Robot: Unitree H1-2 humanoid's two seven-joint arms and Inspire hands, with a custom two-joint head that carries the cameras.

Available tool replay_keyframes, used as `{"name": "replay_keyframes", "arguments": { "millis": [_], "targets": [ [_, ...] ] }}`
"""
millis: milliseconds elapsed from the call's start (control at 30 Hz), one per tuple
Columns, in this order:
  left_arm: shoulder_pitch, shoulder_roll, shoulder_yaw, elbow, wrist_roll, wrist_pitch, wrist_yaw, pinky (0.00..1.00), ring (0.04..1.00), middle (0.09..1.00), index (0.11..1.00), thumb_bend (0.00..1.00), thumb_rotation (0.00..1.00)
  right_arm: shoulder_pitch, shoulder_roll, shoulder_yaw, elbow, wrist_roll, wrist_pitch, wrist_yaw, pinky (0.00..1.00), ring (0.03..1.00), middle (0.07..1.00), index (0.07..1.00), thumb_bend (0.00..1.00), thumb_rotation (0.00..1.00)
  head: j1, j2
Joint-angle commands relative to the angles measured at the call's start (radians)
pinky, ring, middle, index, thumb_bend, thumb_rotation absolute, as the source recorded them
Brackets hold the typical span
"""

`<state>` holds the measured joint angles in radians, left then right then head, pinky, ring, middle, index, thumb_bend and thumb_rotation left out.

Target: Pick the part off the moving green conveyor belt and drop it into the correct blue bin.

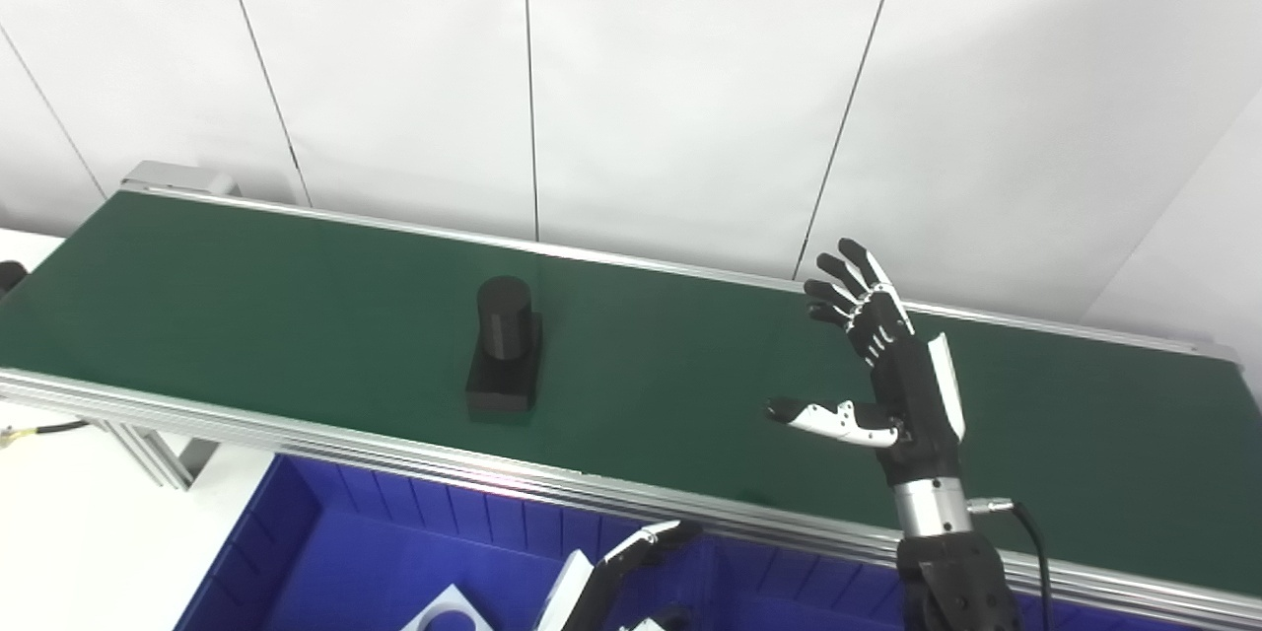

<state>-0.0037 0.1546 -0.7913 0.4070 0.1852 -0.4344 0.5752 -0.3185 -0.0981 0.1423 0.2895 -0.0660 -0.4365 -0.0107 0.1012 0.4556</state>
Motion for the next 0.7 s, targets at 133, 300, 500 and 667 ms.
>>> {"name": "replay_keyframes", "arguments": {
  "millis": [133,300,500,667],
  "targets": [
    [-0.017,-0.012,-0.008,-0.010,0.006,-0.036,0.026,0.79,0.811,0.816,0.793,0.59,0.99,-0.090,0.005,0.011,0.056,-0.107,-0.033,-0.106,0.68,0.781,0.856,0.911,1.00,0.14,0.006,-0.005],
    [-0.017,-0.012,-0.008,-0.008,0.003,-0.036,0.016,0.79,0.820,0.821,0.799,0.66,1.00,-0.126,-0.005,0.040,0.138,-0.158,-0.033,-0.160,0.67,0.788,0.863,0.902,1.00,0.10,0.008,-0.005],
    [-0.015,-0.011,-0.007,-0.009,0.001,-0.036,0.015,0.79,0.809,0.815,0.796,0.66,0.99,-0.157,0.001,0.050,0.205,-0.150,-0.033,-0.174,0.66,0.785,0.881,0.899,1.00,0.07,0.009,-0.006],
    [-0.016,-0.009,-0.009,-0.013,0.005,-0.036,0.018,0.78,0.806,0.813,0.794,0.67,0.99,-0.202,0.011,0.063,0.267,-0.164,-0.033,-0.184,0.62,0.767,0.889,0.900,1.00,0.09,0.012,-0.009]
  ]
}}
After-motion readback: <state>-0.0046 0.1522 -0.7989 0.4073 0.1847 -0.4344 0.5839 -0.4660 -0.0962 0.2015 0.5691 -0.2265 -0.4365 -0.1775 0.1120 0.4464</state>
